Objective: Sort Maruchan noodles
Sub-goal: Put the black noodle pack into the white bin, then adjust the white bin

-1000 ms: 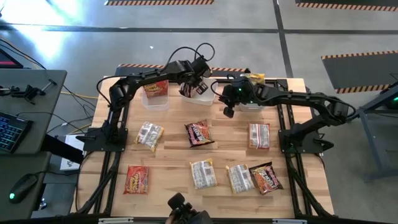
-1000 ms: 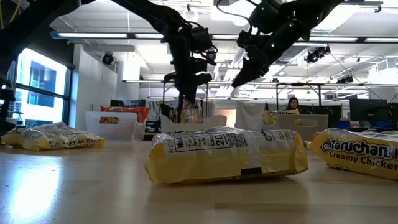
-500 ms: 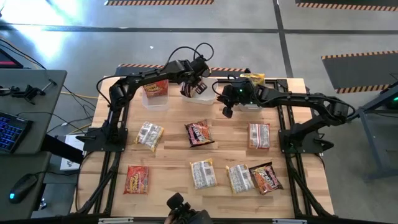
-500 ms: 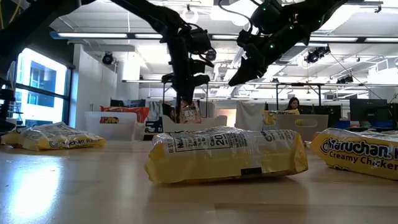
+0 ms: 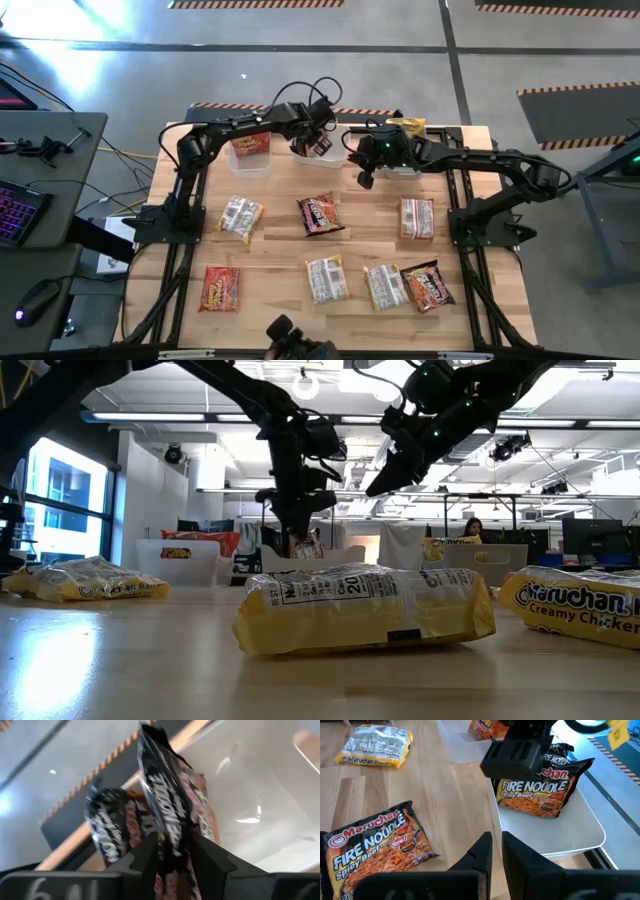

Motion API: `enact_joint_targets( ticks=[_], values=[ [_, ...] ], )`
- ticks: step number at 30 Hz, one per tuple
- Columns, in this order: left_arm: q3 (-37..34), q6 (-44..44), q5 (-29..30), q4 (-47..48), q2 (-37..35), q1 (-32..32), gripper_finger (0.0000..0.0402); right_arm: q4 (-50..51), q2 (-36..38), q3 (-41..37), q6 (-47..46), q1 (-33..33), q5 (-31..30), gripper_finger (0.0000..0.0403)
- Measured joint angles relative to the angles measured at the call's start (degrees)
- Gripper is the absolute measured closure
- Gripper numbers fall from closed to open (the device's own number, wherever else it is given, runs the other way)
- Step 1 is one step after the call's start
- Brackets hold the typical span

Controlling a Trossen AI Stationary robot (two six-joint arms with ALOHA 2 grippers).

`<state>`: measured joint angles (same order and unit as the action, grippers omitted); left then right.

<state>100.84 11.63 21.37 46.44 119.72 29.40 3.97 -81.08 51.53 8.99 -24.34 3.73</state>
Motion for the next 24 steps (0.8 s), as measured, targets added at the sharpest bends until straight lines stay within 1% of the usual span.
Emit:
enact_joint_targets(
  ticks=[5,8,15,18,22,24],
  values=[
    [-0.04,-2.89,4.80,-0.72,-1.48,-0.84,0.0282,-0.01,0.02,-0.02,0.00,0.00,0.19,0.0380],
    [0.02,-4.29,4.84,-2.30,-3.22,-1.17,0.0280,-0.02,0.02,-0.01,0.00,0.00,0.20,0.0380],
    [-0.04,-5.82,0.64,-4.79,-5.30,-1.63,0.0279,-0.02,0.02,-0.02,0.06,0.02,0.20,0.0380],
    [-1.51,-6.38,0.22,-7.69,-5.35,-1.74,0.0279,0.08,0.02,-0.02,0.10,0.02,0.19,0.0380],
    [-1.70,-7.24,-0.41,-7.83,-5.31,-1.82,0.0280,0.08,0.02,-0.02,0.48,0.02,0.17,0.0380],
    [-1.71,-8.43,-2.88,-8.09,-5.32,-1.82,0.0280,0.03,0.02,-0.02,0.49,0.02,0.17,0.0380]
  ],
)
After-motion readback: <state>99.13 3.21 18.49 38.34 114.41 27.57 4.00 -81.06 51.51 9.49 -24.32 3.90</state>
